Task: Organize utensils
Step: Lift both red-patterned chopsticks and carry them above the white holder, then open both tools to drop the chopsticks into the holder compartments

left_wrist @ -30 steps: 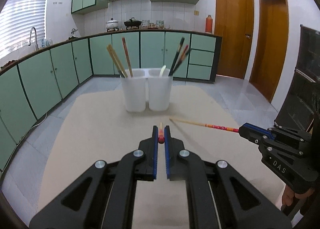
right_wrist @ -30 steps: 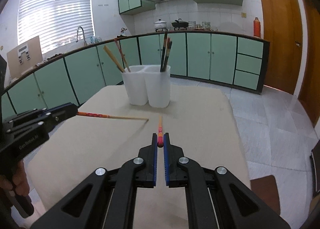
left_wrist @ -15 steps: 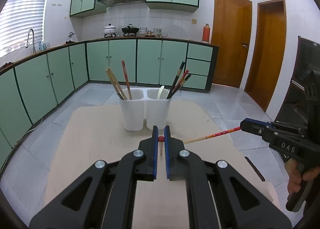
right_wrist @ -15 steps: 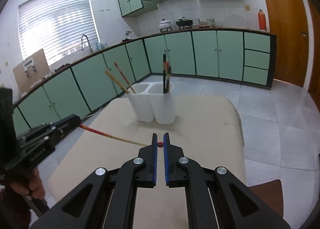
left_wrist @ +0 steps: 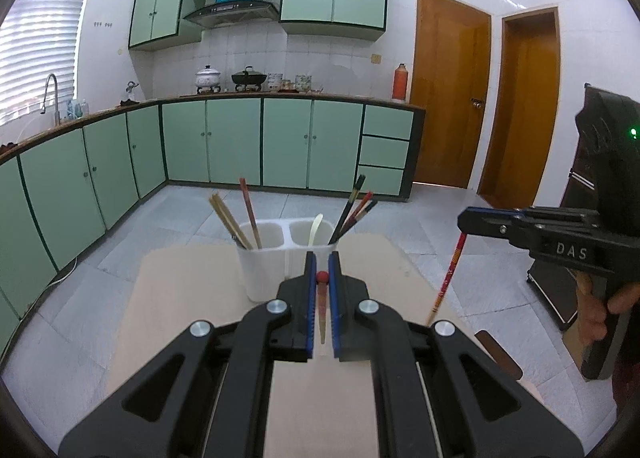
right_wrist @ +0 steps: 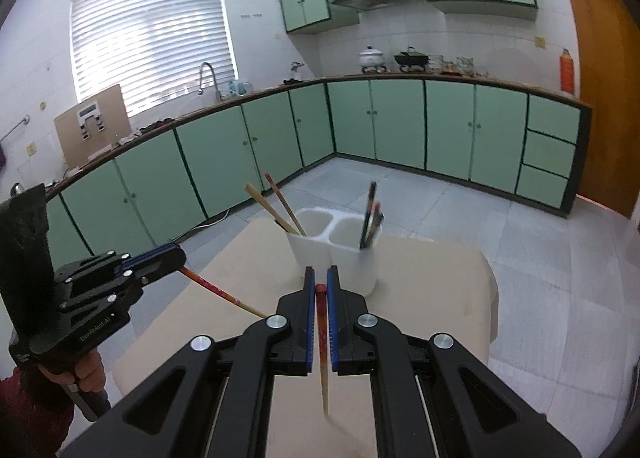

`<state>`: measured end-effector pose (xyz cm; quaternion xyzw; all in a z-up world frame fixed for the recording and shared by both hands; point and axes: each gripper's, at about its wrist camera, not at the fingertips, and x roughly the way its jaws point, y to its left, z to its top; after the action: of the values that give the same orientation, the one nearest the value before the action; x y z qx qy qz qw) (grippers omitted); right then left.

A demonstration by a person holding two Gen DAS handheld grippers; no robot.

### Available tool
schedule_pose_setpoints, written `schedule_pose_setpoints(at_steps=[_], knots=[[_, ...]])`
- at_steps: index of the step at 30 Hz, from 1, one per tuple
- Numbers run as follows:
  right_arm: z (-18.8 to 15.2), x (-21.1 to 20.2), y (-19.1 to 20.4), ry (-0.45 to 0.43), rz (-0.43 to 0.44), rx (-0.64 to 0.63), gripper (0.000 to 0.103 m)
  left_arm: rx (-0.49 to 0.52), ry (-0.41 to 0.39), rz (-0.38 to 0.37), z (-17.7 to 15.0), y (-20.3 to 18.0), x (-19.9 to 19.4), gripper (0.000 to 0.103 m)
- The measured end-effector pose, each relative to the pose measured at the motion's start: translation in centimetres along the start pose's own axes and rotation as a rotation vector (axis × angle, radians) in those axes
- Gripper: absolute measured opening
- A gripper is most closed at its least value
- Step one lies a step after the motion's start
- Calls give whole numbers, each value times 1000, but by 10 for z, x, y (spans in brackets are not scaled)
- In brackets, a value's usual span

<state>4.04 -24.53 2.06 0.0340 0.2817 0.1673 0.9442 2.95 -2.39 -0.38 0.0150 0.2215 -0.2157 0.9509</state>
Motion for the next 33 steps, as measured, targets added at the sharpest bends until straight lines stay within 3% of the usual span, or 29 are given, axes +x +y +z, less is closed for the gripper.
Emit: schedule_pose_setpoints(at_steps=[10, 21, 27, 33], knots=[[47, -1, 1, -54, 66, -34, 6, 30, -91, -17, 43, 2, -4, 5], [142, 17, -1, -187, 85, -57, 6, 61, -255, 40, 120, 8, 6, 5], [174, 51, -11, -210, 50, -58, 6, 75, -246, 74, 140, 18, 44, 5], [168, 98, -25, -179, 25, -37, 6, 78, -217, 102, 135, 29, 86, 5]])
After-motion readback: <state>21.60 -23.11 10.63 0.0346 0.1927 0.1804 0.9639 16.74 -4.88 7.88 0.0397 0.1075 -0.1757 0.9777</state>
